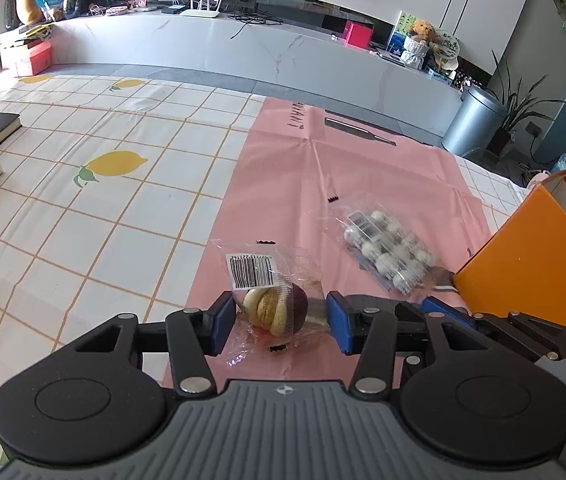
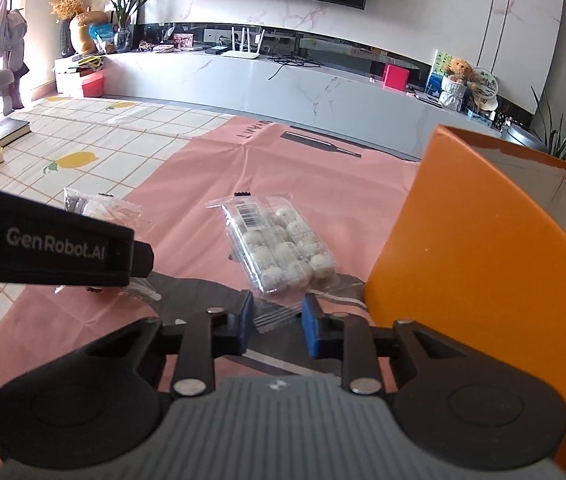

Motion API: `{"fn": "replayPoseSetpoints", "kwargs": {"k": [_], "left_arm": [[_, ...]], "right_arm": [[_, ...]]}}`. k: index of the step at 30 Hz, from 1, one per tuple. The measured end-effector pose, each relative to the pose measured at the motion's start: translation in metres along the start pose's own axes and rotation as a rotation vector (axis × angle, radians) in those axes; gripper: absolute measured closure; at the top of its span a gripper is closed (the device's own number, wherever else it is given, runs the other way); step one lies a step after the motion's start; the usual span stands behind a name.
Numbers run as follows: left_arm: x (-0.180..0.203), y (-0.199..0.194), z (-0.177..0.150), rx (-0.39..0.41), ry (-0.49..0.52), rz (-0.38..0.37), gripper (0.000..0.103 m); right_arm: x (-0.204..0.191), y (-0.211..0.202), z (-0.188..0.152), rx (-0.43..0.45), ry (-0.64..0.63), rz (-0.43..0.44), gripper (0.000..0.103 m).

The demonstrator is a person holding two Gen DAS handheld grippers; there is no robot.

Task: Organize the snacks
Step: 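Reach both tools toward the bagged bread roll and the clear tray of white balls, then grasp the bagged bread roll with the left tool while the right tool grasps the white-ball tray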

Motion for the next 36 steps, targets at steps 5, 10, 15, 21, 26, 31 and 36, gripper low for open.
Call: {"fn": "replayPoseSetpoints", "kwargs": {"k": [5, 10, 15, 21, 26, 31, 36], "left_arm": [[0.004, -0.007, -0.010, -0.018, 0.031, -0.003, 0.047], [0.002, -0.016, -0.017, -0.024, 0.037, -0.014, 0.047], [-0.009, -0.018, -0.011, -0.011, -0.003, -0.002, 0.047], [-0.024, -0.015, 0.000, -0.004, -0.064, -0.009, 0.047], [-0.031, -0.013, 0.005, -0.012, -0.109, -0.034, 0.047], [-0.037, -0.012, 0.007, -0.020, -0.135, -0.037, 0.047], [-0.040, -0.012, 0.008, -0.029, -0.153, -0.051, 0.047]], "right_arm": [[-0.003, -0.002, -0.003, 0.004, -0.019, 0.016, 0.103], [-0.002, -0.009, -0.007, -0.015, -0.011, 0.038, 0.103], [-0.011, -0.018, -0.008, 0.023, -0.078, 0.014, 0.101], [-0.010, -0.008, 0.011, 0.076, -0.138, -0.061, 0.052], [-0.014, 0.008, 0.023, 0.108, -0.216, -0.086, 0.025], [-0.018, 0.025, 0.039, 0.102, -0.263, -0.059, 0.025], [-0.008, 0.037, 0.052, 0.060, -0.193, -0.028, 0.024]]}}
Point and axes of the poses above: each gripper's, at about its wrist camera, not at the fingertips, and y roughly the way its jaws point, x to its right, z to its top, the point moved 2 cm from there along y, roughly the way its jaws point, and after that the axes turned 11 degrees about -x, right-handed, at the moved point
